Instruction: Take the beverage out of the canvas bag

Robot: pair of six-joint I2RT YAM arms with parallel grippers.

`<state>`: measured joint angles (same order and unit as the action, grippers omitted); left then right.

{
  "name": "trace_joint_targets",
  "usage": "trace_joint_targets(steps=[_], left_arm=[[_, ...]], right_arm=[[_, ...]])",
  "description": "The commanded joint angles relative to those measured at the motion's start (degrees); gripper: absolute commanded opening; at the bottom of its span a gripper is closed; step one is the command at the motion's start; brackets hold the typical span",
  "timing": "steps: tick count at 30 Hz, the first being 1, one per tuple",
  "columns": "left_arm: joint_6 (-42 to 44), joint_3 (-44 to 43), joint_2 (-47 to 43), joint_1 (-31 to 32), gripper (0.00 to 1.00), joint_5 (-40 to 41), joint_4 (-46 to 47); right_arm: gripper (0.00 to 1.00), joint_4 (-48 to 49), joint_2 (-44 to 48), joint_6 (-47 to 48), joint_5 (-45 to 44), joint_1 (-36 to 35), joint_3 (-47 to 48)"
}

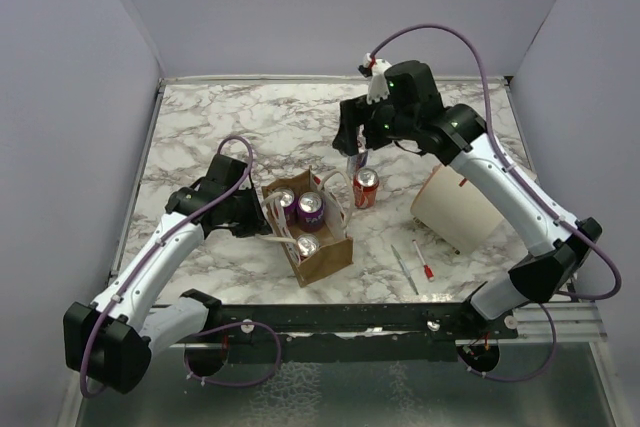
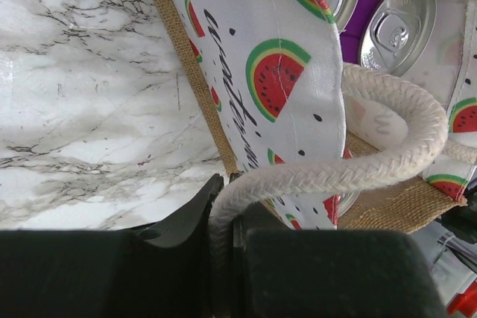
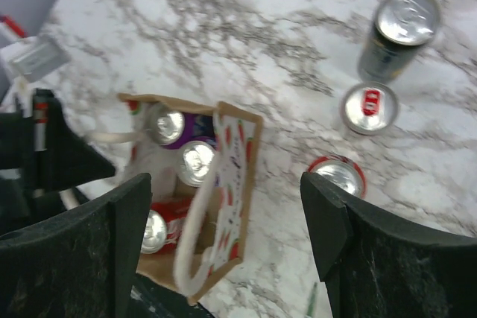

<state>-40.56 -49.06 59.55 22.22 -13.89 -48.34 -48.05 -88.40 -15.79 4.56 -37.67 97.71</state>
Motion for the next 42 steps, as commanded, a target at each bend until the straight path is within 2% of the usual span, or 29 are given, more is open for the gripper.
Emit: trace_joint_targets(steps=[1, 8, 12, 18, 29, 42], left_arm=[[0.8, 0.2, -1.4, 0.1, 0.0, -0.4, -0.1], [0.8, 0.1, -2.2, 0.1, 0.0, -0.1, -0.5], [0.8, -0.1, -2.7, 0.0, 0.0, 0.4, -1.2], [1.1, -0.4, -2.8, 0.0, 0.0, 0.7, -1.9], [1.2, -0.5, -2.5, 0.0, 0.0, 0.7, -2.3], [1.0, -0.3, -1.9, 0.0, 0.0, 0.6, -2.3]], right_arm=[[0.8, 3.0, -0.7, -1.1, 12.6, -4.6, 2.8], [0.8, -1.0, -6.4, 2.7, 4.3, -17.0, 5.9], [0.76, -7.1, -11.2, 3.7, -4.1, -20.6, 7.4], [0.72, -10.0, -15.2, 3.3, -10.1, -20.9, 5.1], [0.74, -9.4, -20.7, -2.2, -16.9, -20.9, 4.7], [0.75, -7.9, -25.7, -1.9, -20.7, -20.9, 5.9]])
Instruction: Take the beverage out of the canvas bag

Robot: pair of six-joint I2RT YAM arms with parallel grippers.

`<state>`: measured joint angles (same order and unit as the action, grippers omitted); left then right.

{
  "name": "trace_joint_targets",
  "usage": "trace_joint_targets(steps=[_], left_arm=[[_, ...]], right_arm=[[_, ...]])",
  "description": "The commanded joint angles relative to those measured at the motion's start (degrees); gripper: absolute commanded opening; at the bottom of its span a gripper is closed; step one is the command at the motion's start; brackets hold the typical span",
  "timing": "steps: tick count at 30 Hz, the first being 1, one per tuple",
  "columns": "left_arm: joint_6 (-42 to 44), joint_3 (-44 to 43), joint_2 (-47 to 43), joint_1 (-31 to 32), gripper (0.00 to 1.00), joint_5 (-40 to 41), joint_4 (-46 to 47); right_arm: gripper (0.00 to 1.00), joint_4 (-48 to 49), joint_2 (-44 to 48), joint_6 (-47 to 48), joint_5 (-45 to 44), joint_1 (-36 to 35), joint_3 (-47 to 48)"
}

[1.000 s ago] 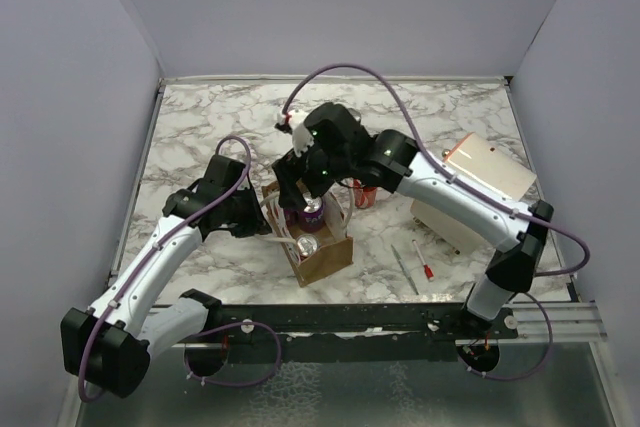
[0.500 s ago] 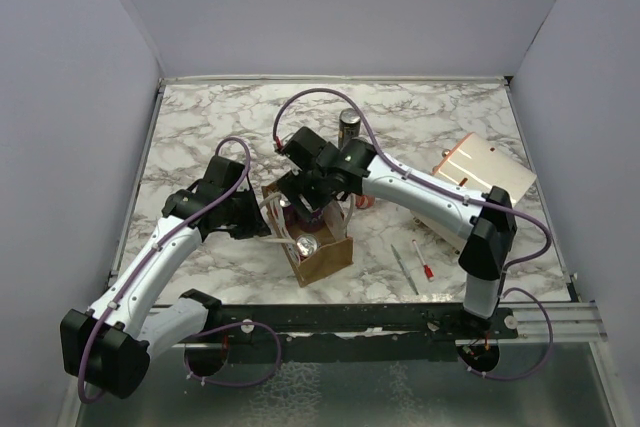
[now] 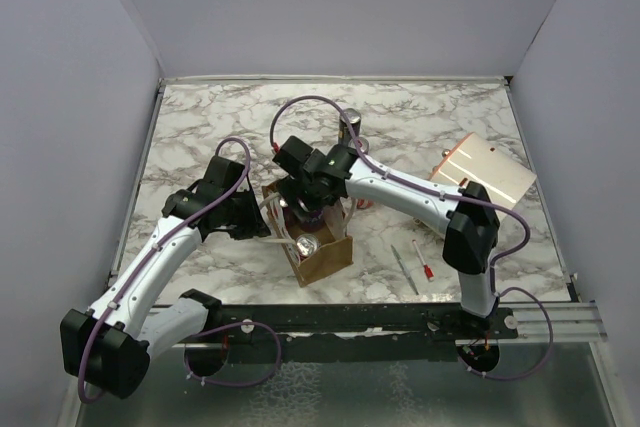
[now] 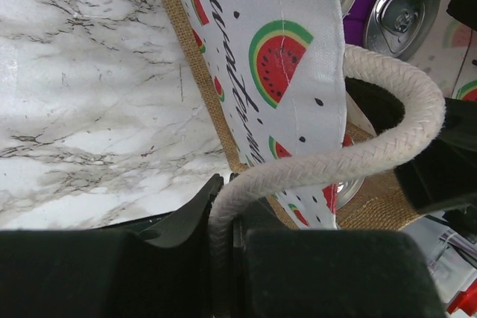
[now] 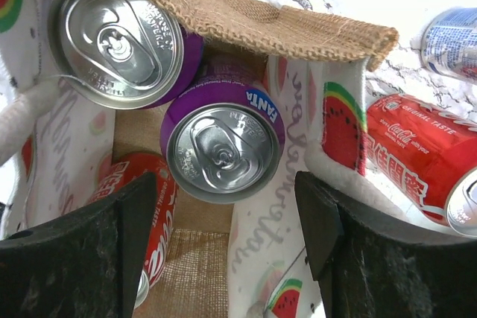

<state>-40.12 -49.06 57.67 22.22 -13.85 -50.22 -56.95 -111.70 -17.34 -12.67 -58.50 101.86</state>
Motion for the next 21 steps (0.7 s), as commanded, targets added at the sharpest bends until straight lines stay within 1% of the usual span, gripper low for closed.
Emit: trace_joint_targets(steps=[1, 11, 21], left_arm=[[0.5, -0.4, 0.0, 0.0, 0.0, 0.6, -0.4], [0.1, -0.3, 0.6, 0.0, 0.0, 0.6, -0.1], [0.0, -0.8, 1.3, 0.0, 0.0, 0.6, 0.0]], right_arm=[[0.75, 1.1, -2.7, -0.3, -3.8, 0.0, 1.8], [0.79, 4.2, -5.9, 1.0, -3.6, 0.0, 1.7], [0.79, 6.5, -8.3, 1.6, -2.3, 0.0, 0.2]])
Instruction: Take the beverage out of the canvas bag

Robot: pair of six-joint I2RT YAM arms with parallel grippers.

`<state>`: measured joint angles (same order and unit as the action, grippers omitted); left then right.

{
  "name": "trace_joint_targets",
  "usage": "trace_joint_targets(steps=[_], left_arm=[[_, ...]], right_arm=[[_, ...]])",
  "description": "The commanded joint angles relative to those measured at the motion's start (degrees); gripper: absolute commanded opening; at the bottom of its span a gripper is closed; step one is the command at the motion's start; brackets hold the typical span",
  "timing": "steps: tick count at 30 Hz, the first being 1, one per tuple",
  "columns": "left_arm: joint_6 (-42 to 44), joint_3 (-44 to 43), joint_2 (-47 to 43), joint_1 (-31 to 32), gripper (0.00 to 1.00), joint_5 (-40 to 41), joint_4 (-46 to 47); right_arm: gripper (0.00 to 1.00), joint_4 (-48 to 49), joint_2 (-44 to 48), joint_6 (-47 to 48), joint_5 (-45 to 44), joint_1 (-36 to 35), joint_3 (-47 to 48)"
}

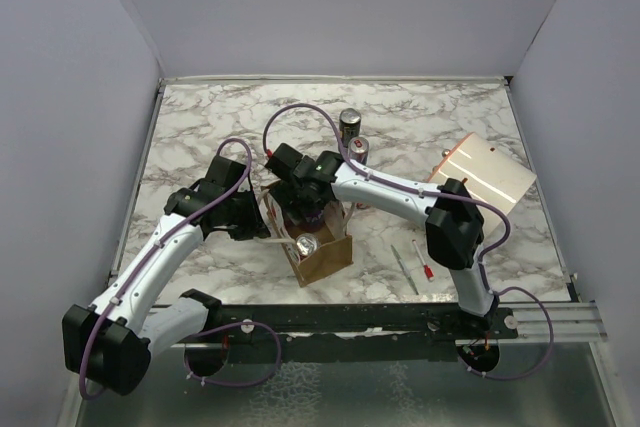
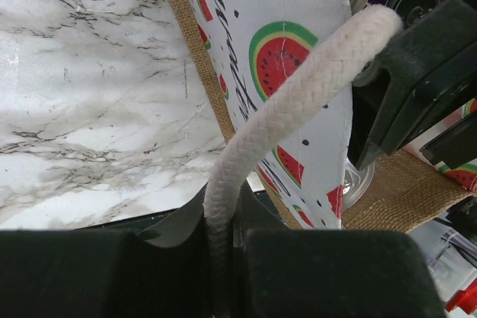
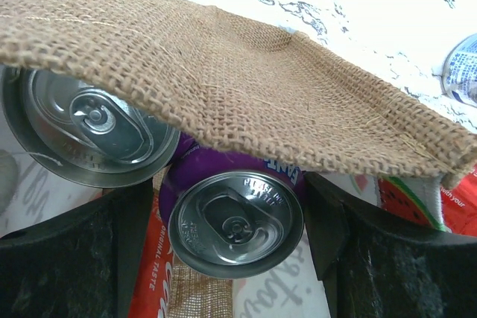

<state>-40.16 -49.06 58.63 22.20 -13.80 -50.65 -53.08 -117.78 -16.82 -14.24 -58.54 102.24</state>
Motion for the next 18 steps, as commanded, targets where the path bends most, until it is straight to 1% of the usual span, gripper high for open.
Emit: trace_joint_targets(steps=[1, 9, 14, 18], left_arm=[[0.0, -0.8, 0.5, 0.0, 0.0, 0.5, 0.5], [0.0, -1.0, 0.8, 0.0, 0.0, 0.4, 0.5], [-0.2, -0.8, 0.4, 0.0, 0.0, 0.4, 0.6], [-0.7, -0.5, -0.4, 0.1, 0.0, 0.4, 0.7]], right_arm=[[0.79, 2.9, -2.4, 1.1, -0.7, 0.0, -0.5], [0.78, 4.6, -2.9, 1.3, -0.5, 0.1, -3.2], [0.81, 5.3, -2.9, 1.3, -0.2, 0.1, -4.8], [0.79, 5.6, -2.7, 1.3, 0.0, 0.1, -5.0]])
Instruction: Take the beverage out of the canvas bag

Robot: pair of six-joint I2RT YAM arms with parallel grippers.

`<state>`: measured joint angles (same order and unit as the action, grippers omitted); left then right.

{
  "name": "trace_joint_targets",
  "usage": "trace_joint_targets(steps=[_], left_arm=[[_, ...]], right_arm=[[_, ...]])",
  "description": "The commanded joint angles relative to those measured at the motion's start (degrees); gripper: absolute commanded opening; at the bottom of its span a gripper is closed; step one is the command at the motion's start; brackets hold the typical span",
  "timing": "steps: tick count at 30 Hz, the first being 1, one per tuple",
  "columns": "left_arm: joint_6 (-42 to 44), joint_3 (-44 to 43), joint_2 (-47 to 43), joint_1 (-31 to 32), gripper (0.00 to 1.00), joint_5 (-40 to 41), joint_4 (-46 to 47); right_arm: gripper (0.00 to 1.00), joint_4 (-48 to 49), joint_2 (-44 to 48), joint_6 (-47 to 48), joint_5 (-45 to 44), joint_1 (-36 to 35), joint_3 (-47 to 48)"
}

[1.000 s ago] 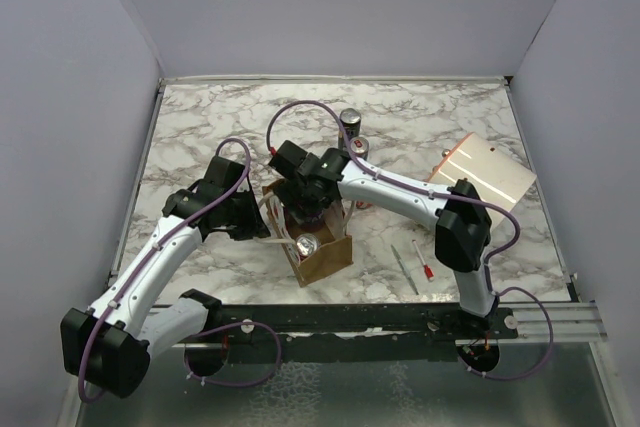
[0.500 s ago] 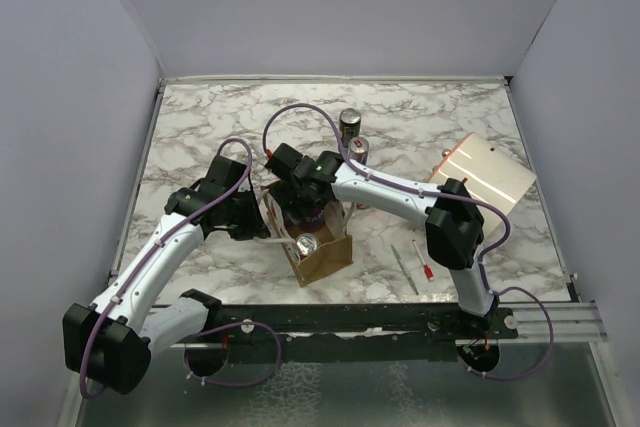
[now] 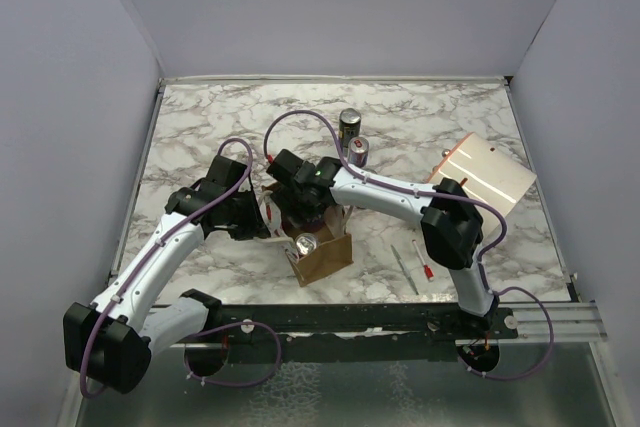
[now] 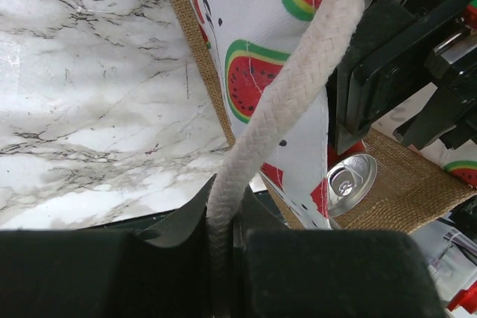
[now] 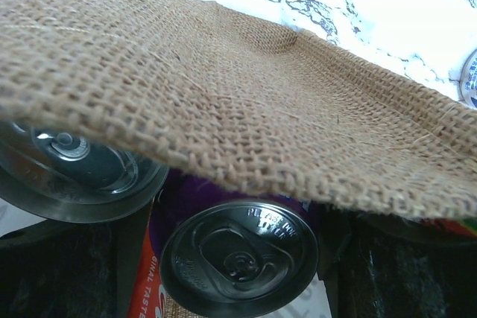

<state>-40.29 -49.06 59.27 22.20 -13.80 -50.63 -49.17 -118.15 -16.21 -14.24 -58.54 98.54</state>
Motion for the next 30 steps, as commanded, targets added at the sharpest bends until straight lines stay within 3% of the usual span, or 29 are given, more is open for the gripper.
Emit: trace_joint_targets(steps=[1, 6, 17, 25, 30], left_arm=[[-0.7, -0.4, -1.1, 0.0, 0.0, 0.4, 0.6], [-1.2, 0.0, -2.1, 0.0, 0.0, 0.5, 0.5], [-1.1, 0.3, -2.5, 0.0, 0.0, 0.1, 0.6], [0.1, 0.7, -2.3, 0.1, 0.0, -1.4, 0.3], [1.7, 1.0, -1.9, 0.0, 0.0, -2.0, -0.3]], right_arm=[[0.78, 1.5, -2.2, 0.6, 0.0, 0.1, -1.2], [0.73, 1.0, -0.6, 0.8, -0.1, 0.1, 0.1], [0.41, -1.9, 5.5, 0.9, 1.1, 0.1, 5.6], [0.25, -5.2, 10.3, -1.9, 1.9, 0.0, 10.7], [0.15, -4.5, 15.7, -5.4, 3.0, 0.1, 8.4]])
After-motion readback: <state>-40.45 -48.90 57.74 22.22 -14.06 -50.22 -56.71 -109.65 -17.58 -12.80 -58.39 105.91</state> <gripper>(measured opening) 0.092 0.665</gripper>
